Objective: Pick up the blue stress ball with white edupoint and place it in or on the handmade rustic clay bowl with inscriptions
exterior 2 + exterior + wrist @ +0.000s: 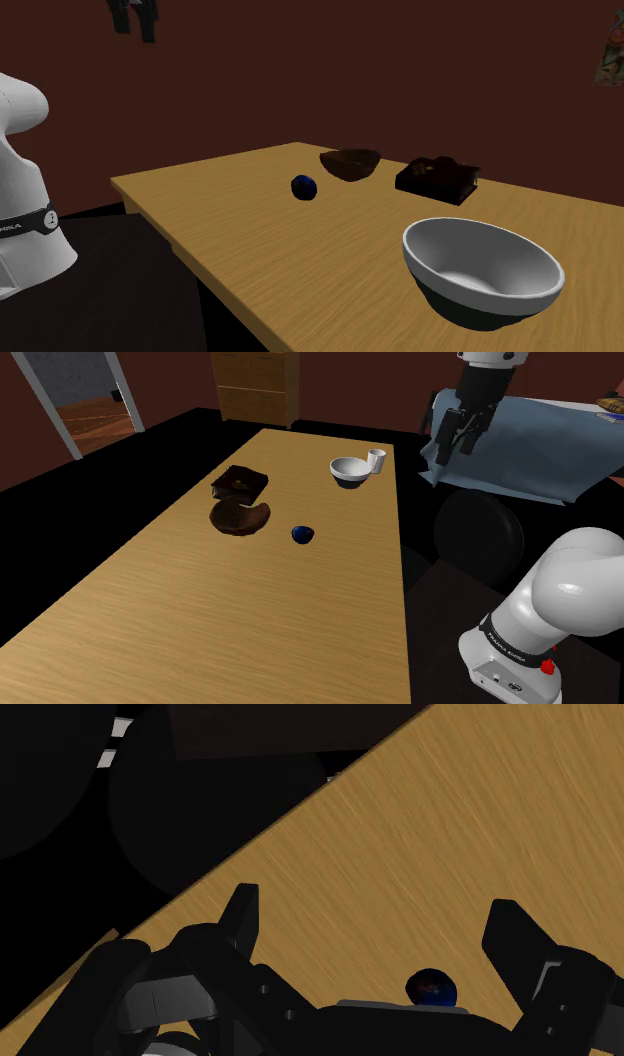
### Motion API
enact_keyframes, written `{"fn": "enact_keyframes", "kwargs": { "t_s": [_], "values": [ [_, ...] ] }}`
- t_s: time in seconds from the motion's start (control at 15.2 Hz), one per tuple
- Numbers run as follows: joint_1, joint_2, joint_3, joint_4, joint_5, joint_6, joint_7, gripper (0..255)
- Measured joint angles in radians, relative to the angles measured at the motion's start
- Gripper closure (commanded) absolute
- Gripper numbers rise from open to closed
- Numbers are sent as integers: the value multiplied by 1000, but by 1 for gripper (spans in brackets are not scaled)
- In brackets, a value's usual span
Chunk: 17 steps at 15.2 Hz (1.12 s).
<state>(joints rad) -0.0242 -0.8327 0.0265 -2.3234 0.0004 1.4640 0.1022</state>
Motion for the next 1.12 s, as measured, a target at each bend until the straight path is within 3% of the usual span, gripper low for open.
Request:
{"fn": "enact_keyframes", "kwargs": {
  "t_s": [0.26, 1.12],
  "values": [
    [-5, 30, 17, -40, 31, 70, 47, 0],
    [-25, 344, 109, -143, 194, 520, 290, 0]
  ]
}}
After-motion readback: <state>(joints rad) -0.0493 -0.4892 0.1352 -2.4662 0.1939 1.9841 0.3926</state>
